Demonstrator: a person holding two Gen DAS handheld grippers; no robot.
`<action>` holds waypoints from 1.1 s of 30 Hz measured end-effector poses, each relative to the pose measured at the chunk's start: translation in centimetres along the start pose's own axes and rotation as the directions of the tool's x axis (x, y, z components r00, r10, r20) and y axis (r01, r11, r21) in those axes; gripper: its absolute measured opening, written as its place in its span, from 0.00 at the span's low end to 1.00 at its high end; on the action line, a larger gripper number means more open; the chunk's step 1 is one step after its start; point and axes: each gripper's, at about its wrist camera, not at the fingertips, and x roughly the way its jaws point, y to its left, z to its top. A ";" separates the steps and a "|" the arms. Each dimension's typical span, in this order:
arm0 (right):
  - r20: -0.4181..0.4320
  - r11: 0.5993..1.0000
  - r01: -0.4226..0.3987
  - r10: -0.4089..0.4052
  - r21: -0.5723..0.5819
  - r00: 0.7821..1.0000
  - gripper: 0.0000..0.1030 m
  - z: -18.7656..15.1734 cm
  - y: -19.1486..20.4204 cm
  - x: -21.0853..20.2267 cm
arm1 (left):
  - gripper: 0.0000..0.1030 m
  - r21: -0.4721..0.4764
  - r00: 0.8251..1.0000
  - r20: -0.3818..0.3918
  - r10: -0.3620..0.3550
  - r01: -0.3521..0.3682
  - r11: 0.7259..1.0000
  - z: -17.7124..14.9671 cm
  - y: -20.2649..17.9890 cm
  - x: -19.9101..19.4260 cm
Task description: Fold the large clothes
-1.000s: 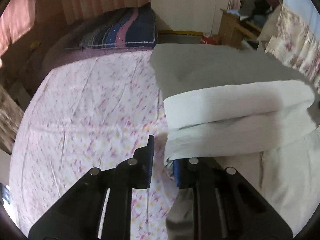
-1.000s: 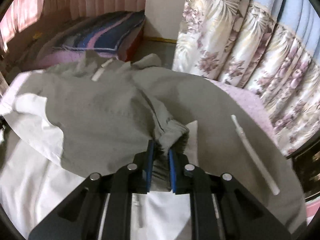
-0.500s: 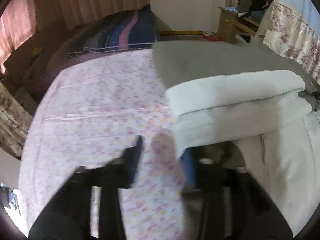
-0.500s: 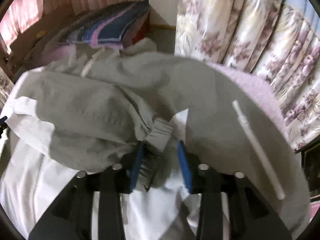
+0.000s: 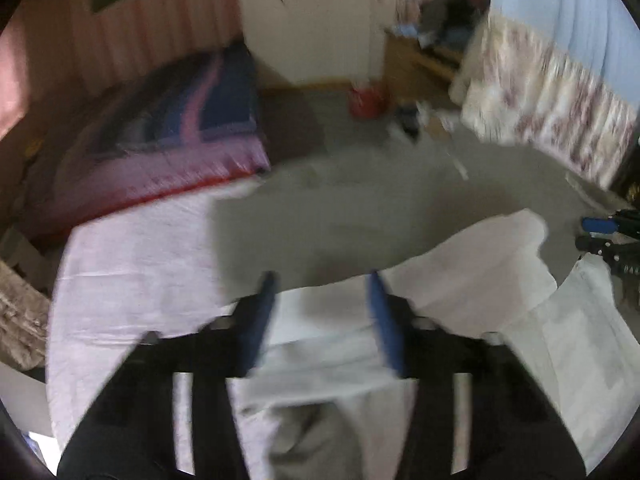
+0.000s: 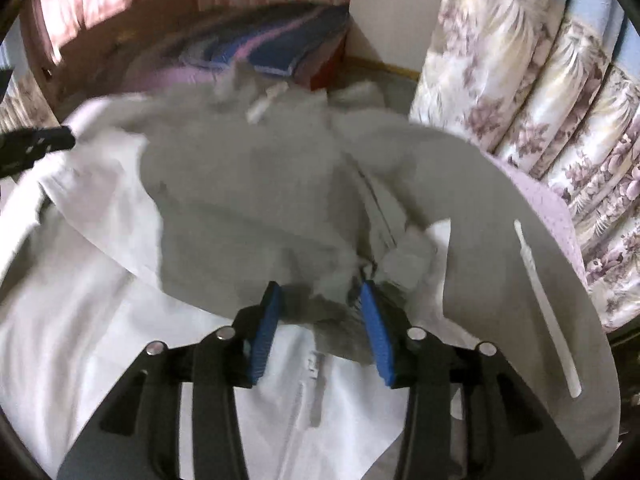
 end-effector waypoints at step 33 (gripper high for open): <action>-0.087 0.985 0.015 -0.031 -0.175 0.996 0.71 -15.0 -7.5 -16.5 | 0.97 0.098 0.996 0.086 0.010 -0.018 0.995 -7.0 -2.9 -6.3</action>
